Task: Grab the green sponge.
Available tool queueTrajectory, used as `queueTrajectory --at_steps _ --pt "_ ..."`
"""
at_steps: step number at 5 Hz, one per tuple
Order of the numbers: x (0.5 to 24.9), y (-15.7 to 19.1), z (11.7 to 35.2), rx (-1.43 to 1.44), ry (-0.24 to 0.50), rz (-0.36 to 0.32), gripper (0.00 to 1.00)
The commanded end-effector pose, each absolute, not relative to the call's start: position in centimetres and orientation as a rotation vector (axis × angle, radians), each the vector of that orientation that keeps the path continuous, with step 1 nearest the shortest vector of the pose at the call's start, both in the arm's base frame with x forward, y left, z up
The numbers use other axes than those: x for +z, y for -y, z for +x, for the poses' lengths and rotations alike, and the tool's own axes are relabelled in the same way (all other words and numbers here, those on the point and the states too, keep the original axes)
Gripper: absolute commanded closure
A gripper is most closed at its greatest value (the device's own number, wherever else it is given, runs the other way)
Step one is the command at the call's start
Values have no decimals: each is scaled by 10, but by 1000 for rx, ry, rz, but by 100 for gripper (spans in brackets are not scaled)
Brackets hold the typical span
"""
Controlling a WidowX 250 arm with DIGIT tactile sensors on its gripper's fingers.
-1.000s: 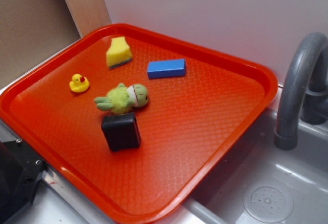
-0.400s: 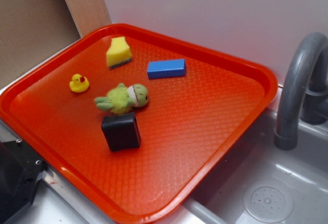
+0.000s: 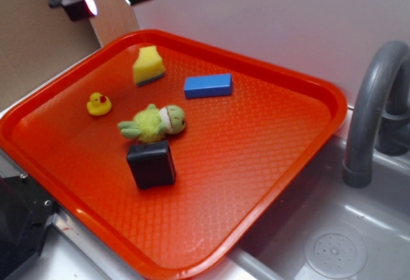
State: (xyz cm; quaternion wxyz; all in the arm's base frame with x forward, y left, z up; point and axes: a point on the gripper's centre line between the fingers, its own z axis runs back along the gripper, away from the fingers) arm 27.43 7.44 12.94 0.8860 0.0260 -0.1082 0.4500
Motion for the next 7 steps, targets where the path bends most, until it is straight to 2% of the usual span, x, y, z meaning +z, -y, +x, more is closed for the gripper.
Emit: queueTrajectory --at_steps 1,2,3,4,5,6,7 --pt "108 -81 302 985 274 55 0" --pt "97 -80 321 999 293 92 0" --pt "87 -79 328 995 295 124 0" --pt "79 -81 319 972 223 180 0" --pt "97 -95 292 959 209 203 0" --pt "89 -97 295 925 203 207 0" --pt "67 -102 316 876 234 199 0"
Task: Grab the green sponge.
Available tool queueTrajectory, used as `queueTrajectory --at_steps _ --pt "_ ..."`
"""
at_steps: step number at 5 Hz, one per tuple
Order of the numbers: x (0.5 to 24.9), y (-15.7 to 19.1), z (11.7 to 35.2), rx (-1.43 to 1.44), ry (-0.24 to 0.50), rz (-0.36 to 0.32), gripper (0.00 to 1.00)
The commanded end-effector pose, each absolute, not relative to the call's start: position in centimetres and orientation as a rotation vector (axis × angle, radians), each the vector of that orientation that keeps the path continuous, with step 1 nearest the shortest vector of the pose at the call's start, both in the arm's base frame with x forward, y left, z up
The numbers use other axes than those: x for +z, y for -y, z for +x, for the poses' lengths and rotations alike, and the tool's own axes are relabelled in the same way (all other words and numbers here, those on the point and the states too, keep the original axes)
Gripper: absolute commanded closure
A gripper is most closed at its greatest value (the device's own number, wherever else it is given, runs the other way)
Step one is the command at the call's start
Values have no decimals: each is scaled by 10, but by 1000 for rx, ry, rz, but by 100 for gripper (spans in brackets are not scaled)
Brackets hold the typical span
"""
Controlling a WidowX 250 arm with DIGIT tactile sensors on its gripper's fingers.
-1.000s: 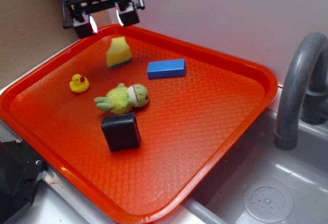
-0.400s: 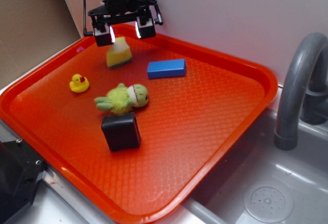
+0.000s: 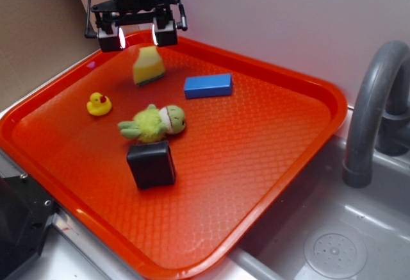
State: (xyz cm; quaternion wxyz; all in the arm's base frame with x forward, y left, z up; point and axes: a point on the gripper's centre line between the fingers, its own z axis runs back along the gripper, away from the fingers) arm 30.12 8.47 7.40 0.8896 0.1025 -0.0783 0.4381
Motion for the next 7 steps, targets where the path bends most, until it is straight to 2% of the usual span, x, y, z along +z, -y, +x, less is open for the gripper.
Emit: queueTrajectory --at_steps 1,2,3,4,5,6,7 --pt "52 -105 324 871 253 180 0" --pt "43 -108 320 844 243 184 0" --pt "40 -108 311 803 210 178 100" --pt "65 -98 304 732 161 163 100" --pt "108 -78 300 618 105 109 100" --pt "152 -40 302 402 98 83 100" --pt "176 -11 295 186 109 83 100"
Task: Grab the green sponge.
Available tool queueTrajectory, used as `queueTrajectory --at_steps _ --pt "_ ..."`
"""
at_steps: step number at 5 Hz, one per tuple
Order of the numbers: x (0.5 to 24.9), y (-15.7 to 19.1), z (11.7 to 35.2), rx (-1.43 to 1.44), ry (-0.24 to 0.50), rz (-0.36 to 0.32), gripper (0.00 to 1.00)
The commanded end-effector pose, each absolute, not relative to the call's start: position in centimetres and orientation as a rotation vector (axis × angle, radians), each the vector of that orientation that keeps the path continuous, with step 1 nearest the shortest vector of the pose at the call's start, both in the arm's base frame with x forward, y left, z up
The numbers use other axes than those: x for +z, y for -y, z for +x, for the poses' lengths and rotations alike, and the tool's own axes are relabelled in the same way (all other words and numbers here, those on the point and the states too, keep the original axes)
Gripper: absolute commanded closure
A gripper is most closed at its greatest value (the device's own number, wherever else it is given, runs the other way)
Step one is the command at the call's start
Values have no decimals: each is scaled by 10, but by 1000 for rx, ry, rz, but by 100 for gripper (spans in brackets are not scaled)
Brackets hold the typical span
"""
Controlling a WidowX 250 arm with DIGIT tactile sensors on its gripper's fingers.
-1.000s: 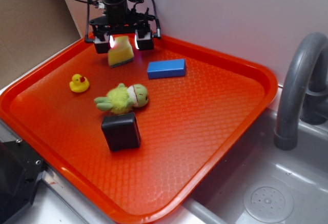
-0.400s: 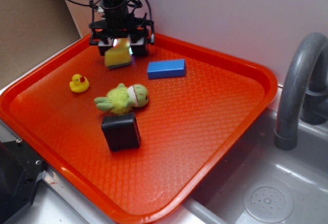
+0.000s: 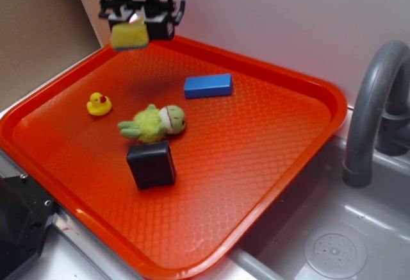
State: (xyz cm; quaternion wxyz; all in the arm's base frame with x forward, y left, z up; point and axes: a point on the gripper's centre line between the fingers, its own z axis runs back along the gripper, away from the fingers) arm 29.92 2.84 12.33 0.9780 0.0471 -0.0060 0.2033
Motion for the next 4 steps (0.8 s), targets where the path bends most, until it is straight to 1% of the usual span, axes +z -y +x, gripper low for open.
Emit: queueTrajectory --at_steps 1,2,3,4 --pt "191 3 281 36 129 115 100" --pt "214 -10 258 38 151 92 100" --pt "228 -28 238 74 159 55 100" --pt "229 -33 233 115 145 42 100"
